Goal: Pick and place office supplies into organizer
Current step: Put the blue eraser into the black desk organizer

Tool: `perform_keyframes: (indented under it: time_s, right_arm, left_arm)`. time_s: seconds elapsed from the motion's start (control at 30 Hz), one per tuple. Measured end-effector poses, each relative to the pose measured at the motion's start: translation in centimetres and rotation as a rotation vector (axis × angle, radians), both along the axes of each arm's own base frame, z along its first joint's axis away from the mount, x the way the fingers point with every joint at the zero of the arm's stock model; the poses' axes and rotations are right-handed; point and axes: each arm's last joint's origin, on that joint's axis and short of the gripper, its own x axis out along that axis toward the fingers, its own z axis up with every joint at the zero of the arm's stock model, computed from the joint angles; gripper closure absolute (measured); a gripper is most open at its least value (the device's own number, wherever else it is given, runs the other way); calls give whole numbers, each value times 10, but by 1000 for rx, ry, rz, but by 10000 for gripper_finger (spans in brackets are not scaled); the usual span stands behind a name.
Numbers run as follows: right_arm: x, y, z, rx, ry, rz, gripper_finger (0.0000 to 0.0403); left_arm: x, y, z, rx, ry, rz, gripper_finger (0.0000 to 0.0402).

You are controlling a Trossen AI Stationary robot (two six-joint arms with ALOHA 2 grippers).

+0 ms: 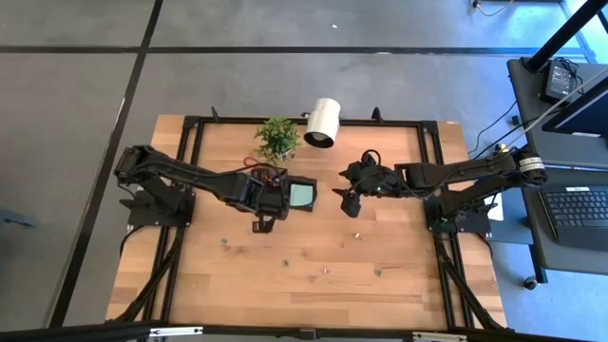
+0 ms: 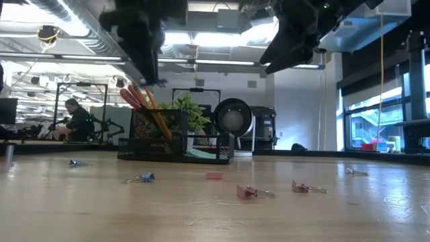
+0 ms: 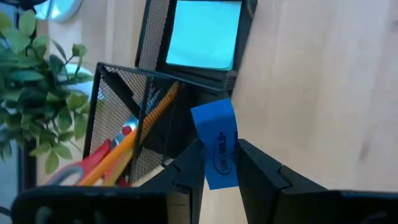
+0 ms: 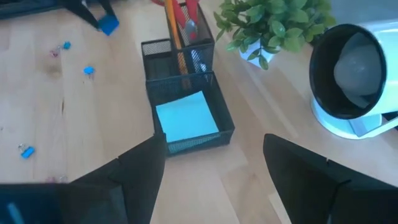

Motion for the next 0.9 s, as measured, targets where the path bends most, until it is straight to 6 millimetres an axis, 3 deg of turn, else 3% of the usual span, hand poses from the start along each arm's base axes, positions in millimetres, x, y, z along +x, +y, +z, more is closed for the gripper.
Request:
perform_keyframes:
  time_s: [0.3,0.6,0.9]
  right_arm:
    - [1,-9,1,1,-11,-33,130]
    - [2,-14,2,1,-30,-54,130]
    - [2,-16,2,0,-29,-58,130]
  left_arm:
    - [-6,12,-36,36,-55,-66,324]
    - [-14,31,-67,112,-50,-11,324]
    - [-17,41,-75,61,-30,-4,324]
